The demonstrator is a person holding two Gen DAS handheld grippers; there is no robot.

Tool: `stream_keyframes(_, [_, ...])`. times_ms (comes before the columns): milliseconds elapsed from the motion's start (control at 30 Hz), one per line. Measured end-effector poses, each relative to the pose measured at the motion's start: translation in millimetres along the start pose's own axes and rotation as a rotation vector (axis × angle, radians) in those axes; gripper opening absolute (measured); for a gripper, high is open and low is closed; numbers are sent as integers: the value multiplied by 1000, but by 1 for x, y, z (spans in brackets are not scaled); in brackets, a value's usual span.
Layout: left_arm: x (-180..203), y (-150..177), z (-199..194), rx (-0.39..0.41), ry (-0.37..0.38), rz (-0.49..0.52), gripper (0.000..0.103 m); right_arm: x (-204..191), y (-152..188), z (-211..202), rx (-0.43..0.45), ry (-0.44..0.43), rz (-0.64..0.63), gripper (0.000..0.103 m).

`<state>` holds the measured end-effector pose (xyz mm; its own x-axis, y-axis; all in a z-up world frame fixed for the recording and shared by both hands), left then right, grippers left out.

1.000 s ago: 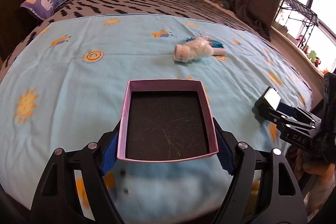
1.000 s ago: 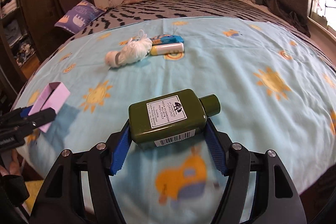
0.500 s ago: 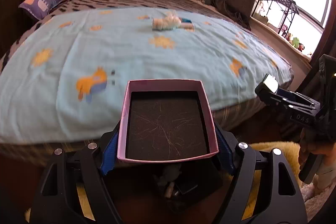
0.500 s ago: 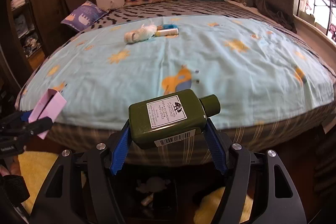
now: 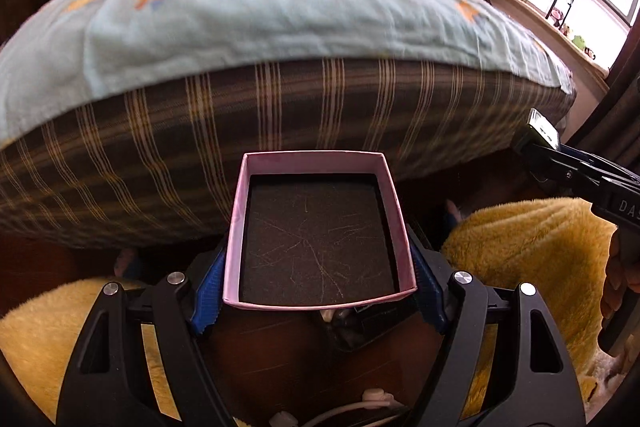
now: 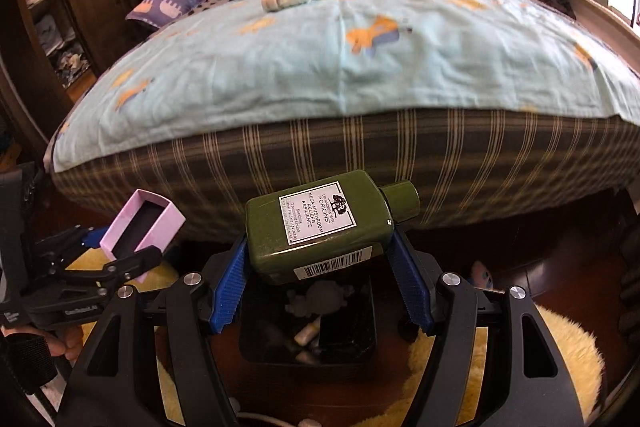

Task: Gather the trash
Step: 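Lower both tools to the bin and open them to drop the box and bottle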

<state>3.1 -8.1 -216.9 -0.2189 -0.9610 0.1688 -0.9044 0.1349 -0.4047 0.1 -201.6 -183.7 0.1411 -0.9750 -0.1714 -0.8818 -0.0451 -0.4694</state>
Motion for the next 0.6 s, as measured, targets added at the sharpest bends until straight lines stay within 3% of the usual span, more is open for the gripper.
stream_keyframes(600, [18,14,73,-195,-1,64,73,-5,16,73,-200,-96,52,68])
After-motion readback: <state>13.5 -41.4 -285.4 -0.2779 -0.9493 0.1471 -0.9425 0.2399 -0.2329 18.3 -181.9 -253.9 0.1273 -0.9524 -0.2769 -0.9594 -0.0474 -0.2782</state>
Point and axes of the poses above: each gripper's, at about its wrist camera, not at the fingertips, and z roughly the way its jaws point, x to its right, y to its underside, the point moved 2 cm from there along z, roughly the way its jaws point, and after that the axes turned 10 degrees about -x, right-handed, at the moved point
